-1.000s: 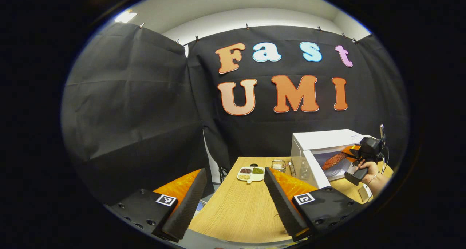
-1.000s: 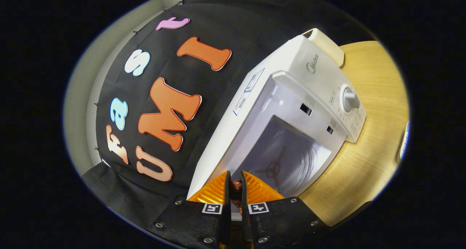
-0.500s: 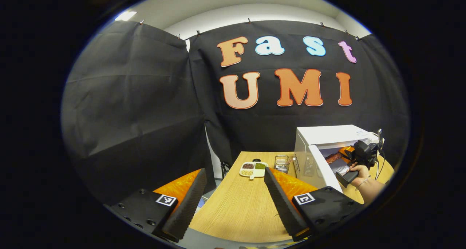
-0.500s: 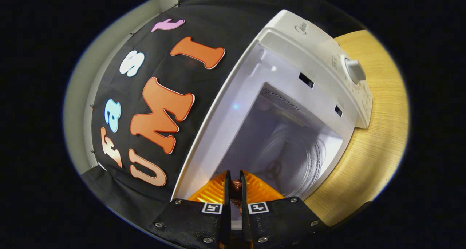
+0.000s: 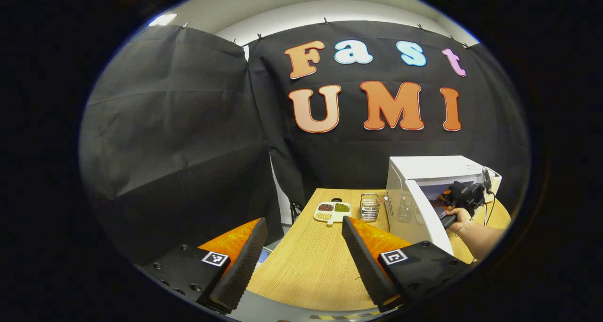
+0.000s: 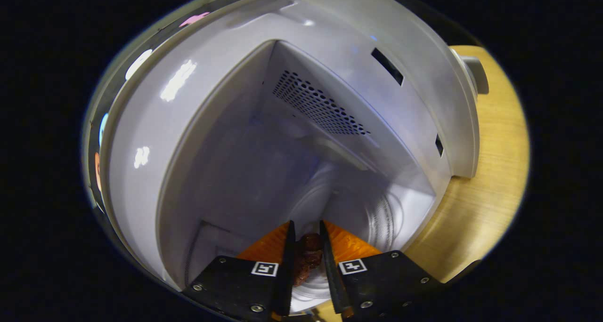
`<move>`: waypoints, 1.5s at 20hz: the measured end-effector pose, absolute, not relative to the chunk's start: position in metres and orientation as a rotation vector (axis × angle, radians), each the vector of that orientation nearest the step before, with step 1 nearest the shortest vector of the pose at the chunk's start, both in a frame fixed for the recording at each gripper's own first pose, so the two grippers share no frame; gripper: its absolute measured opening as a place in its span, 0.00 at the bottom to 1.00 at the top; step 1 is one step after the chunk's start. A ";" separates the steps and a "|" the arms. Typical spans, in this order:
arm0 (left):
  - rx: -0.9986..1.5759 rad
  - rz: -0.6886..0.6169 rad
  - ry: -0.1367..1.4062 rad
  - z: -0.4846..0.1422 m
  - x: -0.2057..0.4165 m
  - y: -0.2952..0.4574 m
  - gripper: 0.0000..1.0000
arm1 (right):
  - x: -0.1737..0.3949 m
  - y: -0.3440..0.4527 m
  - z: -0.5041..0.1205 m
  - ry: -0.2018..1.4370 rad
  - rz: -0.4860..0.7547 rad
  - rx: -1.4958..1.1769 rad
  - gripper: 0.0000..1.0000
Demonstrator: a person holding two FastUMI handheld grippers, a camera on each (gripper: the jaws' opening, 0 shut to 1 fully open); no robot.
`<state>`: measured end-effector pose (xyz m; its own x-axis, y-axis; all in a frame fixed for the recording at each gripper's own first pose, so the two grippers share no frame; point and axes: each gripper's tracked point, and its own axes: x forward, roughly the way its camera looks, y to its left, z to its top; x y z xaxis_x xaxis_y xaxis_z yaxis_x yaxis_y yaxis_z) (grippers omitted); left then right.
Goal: Open the microwave oven with the left hand, put the food in, and close the microwave oven.
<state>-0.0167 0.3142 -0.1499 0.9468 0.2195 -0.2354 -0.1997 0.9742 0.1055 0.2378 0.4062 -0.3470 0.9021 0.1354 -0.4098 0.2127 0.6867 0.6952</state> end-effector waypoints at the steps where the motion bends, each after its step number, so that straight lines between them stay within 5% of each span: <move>1: 0.079 0.211 0.251 -0.151 -0.017 0.313 1.00 | 0.234 0.403 -0.349 0.455 -0.035 0.754 0.48; 3: 0.073 0.210 0.257 -0.156 -0.016 0.312 1.00 | 0.228 0.397 -0.342 0.429 -0.010 0.629 0.70; 7: 0.048 0.199 0.254 -0.165 -0.013 0.308 1.00 | 0.218 0.395 -0.325 0.395 0.041 0.441 0.93; 18: 0.030 0.182 0.191 -0.157 -0.020 0.315 0.97 | 0.124 0.354 -0.219 0.275 0.226 0.026 0.95; 30: 0.020 0.103 0.129 -0.162 -0.024 0.316 1.00 | 0.041 0.250 -0.060 0.176 0.198 -0.007 0.95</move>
